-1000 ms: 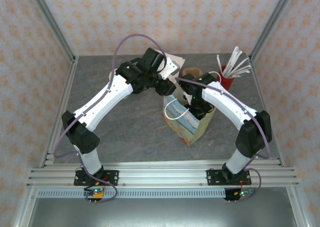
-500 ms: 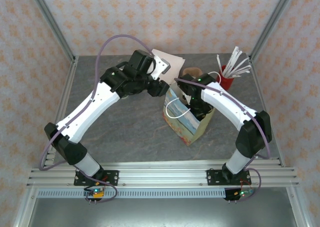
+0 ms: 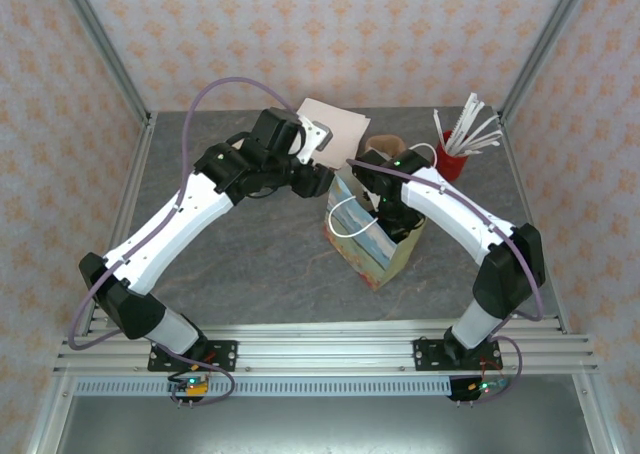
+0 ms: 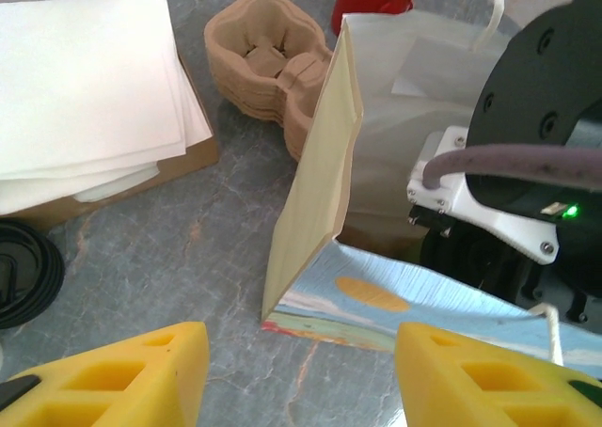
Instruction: Pack the takeout coffee
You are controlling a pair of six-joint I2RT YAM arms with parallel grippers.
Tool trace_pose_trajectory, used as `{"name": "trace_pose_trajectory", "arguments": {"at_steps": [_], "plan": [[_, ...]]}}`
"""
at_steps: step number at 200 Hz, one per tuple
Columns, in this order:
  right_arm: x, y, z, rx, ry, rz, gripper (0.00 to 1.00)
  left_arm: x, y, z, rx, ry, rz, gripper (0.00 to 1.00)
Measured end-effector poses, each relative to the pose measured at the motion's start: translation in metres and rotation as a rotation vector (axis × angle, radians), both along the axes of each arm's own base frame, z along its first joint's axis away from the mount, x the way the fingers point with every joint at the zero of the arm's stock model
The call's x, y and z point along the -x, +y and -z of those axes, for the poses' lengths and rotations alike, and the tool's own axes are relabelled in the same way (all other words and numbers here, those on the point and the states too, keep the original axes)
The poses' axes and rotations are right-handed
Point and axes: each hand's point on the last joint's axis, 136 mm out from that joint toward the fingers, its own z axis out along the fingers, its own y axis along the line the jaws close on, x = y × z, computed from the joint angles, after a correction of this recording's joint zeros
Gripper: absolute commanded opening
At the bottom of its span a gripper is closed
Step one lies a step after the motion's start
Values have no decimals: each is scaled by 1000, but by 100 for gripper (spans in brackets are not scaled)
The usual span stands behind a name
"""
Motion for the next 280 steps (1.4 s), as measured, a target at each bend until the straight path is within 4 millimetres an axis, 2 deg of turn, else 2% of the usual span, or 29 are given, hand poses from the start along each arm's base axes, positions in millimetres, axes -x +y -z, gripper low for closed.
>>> {"name": "trace_pose_trajectory", "arguments": {"at_steps": [27,55,90,129,179,280], "plan": [[0,1,0,-2,-2,2,44,-4,-8,1,49,26,-18,55],[0,1,0,-1,-3,5,44,-10,-15,12,71,72,-33,51],[0,1,0,-2,-3,5,44,-21,-20,31,73,133,-51,42],[0,1,0,-2,-2,5,44,-32,-25,44,81,167,-55,31],[0,7,-3,-35,1,5,43,-32,-28,41,102,167,-36,18],[4,14,-2,-72,31,1,44,-31,-31,39,120,172,-19,9]]}}
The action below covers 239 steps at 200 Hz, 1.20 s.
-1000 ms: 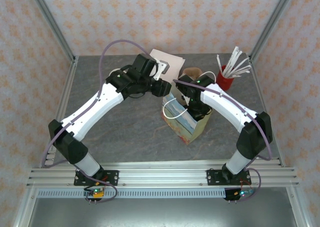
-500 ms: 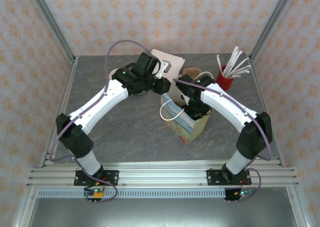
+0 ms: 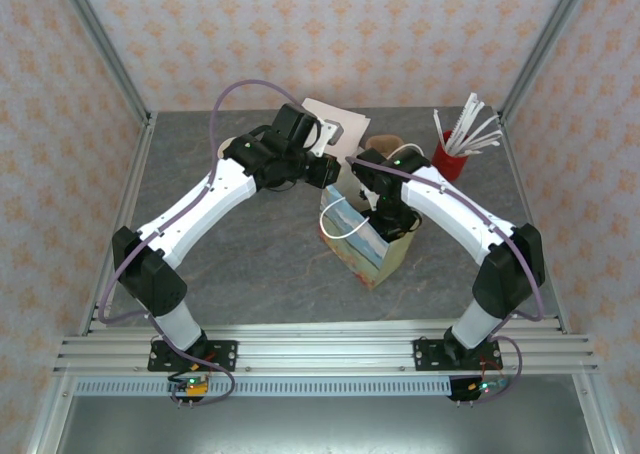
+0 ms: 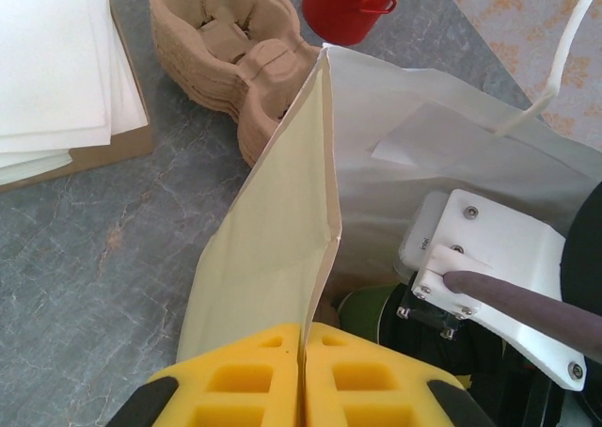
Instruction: Pack the takeout coffee
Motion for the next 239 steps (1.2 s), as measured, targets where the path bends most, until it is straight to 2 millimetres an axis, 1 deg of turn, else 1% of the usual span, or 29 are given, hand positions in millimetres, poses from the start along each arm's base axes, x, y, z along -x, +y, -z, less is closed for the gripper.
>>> {"name": "trace_pose_trajectory", "arguments": {"at_steps": [117,161,208,239], "plan": [[-6,-5,9,52,2,-4,44,0,0,2,6,-10,0,8],[-7,-5,9,55,-3,-7,48,-1,0,2,11,-15,0,8],[-10,-5,5,56,-15,-9,57,-1,-1,2,11,-17,-1,8],[-10,-5,4,57,-19,-9,56,-1,-1,2,11,-18,0,8]]}}
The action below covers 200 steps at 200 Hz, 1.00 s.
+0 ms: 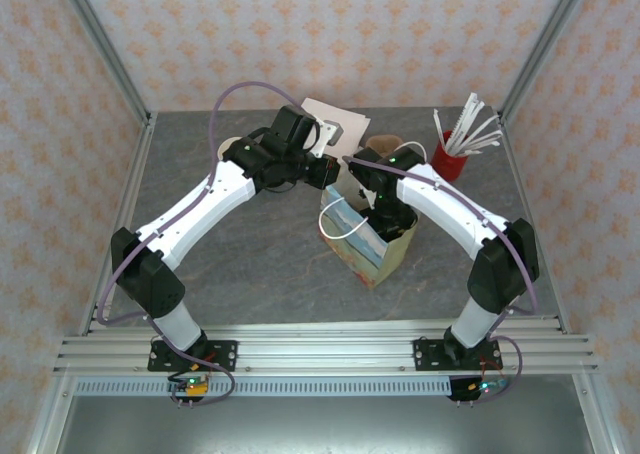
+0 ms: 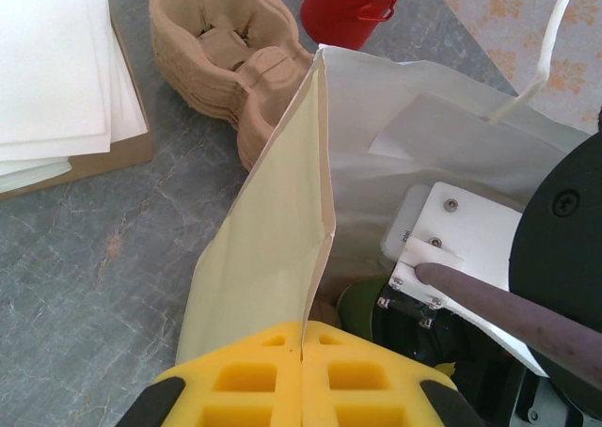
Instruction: Pack the takeout coffee
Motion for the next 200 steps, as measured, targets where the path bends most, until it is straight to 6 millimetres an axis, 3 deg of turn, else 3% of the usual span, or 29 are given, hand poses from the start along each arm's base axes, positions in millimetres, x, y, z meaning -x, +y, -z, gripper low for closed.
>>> {"name": "trace_pose_trajectory", "arguments": {"at_steps": [91,152,200], "plan": [[0,-2,6,14,1,-1,56,0,0,0,0,0,0,8],[-1,-1,1,10,-5,-1,68,0,0,0,0,0,0,8],[-3,0,-5,3,-14,-1,72,0,0,0,0,1,0,8]]}}
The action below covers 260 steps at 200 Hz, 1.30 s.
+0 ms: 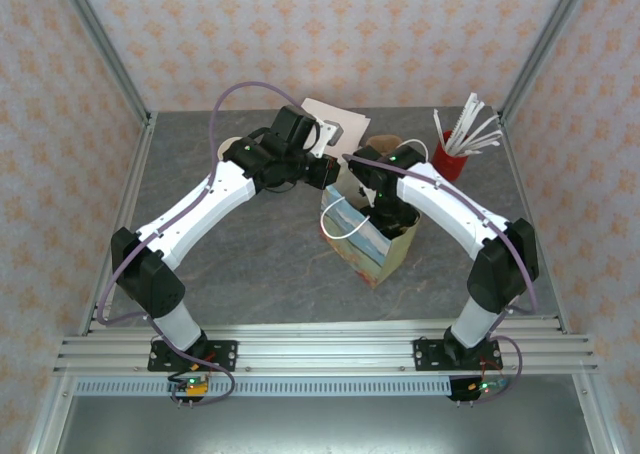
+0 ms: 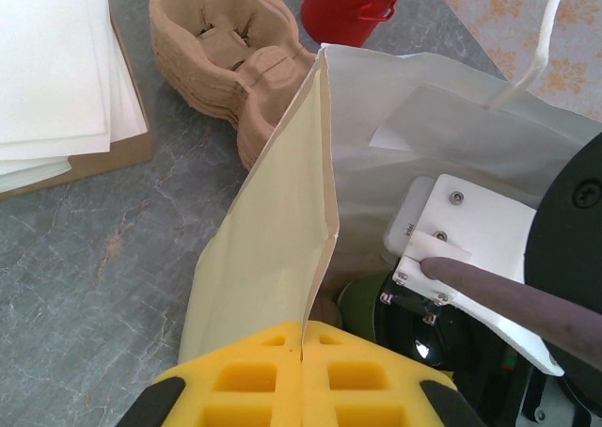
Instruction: Pack the takeout coffee
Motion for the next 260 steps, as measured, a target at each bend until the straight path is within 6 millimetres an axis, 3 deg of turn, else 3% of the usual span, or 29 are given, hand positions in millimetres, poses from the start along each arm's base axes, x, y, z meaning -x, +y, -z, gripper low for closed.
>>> {"name": "trace_pose_trajectory", "arguments": {"at_steps": [162,260], "plan": [[-10,8,-53,-79,-106,6,75,0,0,0,-2,-1,2,8],[-11,11,-112,-185,-231,27,75,0,0,0,-2,-2,2,8]]}}
